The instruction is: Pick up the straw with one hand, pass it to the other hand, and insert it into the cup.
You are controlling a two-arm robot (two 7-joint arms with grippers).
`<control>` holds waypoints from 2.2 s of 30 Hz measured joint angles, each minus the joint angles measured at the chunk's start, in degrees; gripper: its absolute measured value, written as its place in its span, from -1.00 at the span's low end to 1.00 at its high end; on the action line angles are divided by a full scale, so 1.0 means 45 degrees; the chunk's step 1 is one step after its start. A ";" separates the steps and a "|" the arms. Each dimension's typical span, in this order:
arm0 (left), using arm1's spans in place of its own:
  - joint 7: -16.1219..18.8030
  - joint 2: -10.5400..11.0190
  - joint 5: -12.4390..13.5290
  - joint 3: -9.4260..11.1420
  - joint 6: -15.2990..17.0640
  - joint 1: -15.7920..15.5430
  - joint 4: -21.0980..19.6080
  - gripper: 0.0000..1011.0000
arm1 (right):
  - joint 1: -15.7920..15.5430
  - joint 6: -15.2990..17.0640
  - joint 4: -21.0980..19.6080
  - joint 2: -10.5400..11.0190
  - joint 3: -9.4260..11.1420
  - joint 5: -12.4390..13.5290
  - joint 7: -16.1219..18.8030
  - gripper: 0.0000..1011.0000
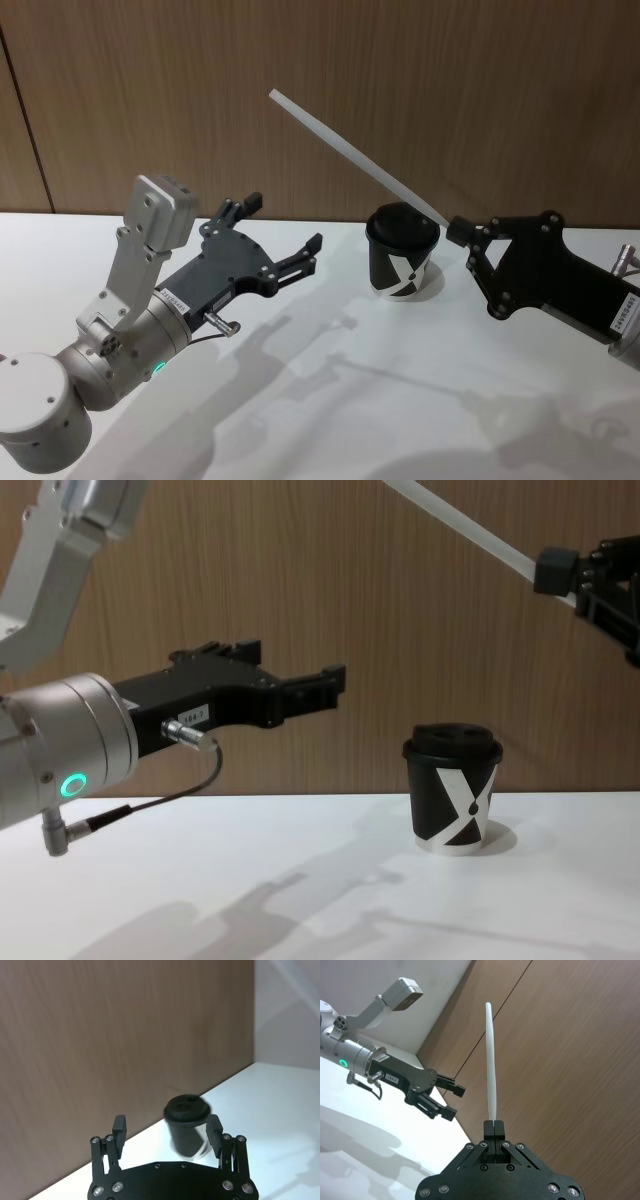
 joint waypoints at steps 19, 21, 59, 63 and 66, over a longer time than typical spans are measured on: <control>-0.3648 -0.0101 -0.2884 -0.0185 -0.0712 -0.0426 0.0416 0.98 | 0.0013 -0.0003 -0.0001 0.0000 -0.0012 0.0022 0.0014 -0.99; -0.4120 -0.0163 -0.3302 -0.0185 -0.0775 -0.0500 0.0496 0.98 | 0.0013 -0.0003 -0.0001 0.0000 -0.0012 0.0022 0.0014 -0.99; -0.6096 -0.1444 -0.6835 -0.0302 -0.1297 -0.1125 0.1671 0.98 | 0.0012 -0.0003 -0.0002 0.0000 -0.0012 0.0020 0.0010 -0.99; -0.6064 -0.1535 -0.6955 -0.0249 -0.1283 -0.1250 0.1822 0.98 | 0.0011 -0.0003 -0.0002 -0.0001 -0.0012 0.0020 0.0010 -0.99; -0.6048 -0.1584 -0.7038 -0.0218 -0.1273 -0.1318 0.1908 0.98 | 0.0012 -0.0003 -0.0002 -0.0001 -0.0012 0.0020 0.0011 -0.99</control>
